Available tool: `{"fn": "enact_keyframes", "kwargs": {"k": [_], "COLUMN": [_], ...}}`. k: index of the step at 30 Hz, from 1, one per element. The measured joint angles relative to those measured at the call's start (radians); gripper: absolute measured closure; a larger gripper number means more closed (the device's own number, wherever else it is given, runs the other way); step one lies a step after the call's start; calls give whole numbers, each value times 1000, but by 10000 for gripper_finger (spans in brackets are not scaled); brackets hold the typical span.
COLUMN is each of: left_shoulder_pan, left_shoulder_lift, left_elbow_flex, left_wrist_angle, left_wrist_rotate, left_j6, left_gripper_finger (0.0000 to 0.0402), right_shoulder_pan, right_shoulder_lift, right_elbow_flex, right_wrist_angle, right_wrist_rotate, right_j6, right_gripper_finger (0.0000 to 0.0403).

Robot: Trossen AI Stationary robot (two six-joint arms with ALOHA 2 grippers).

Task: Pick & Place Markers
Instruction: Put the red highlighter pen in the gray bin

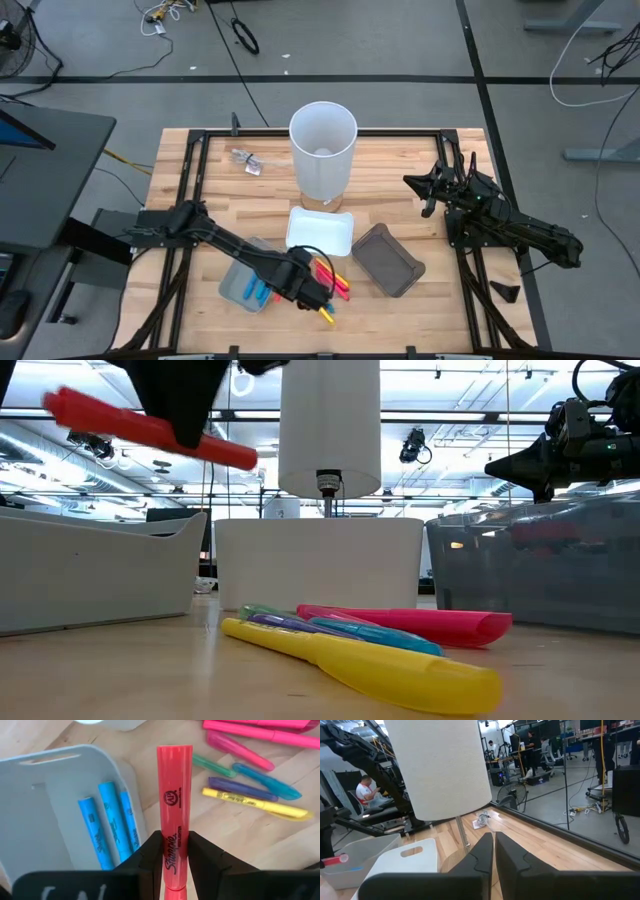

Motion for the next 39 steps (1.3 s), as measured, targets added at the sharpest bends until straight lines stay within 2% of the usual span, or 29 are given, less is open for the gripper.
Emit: {"fn": "enact_keyframes", "kwargs": {"k": [7, 15, 29, 39], "left_shoulder_pan": [-14, -37, -38, -38], "left_shoulder_lift": [-6, -8, -230, -341], "left_elbow_flex": [0, -15, -489, -736], "left_wrist_angle": [-55, -112, 202, 313], "left_wrist_rotate": [-61, -80, -7, 40], "left_j6": [-15, -30, -111, -168], "left_gripper_finger": [325, 321, 323, 323], "right_shoulder_pan": [0, 0, 0, 0], "right_shoulder_lift": [0, 0, 0, 0], "right_elbow_flex": [0, 0, 0, 0], "right_wrist_angle": [0, 0, 0, 0], "right_wrist_rotate": [0, 0, 0, 0], "right_j6": [0, 0, 0, 0], "right_gripper_finger": [379, 379, 379, 379]}}
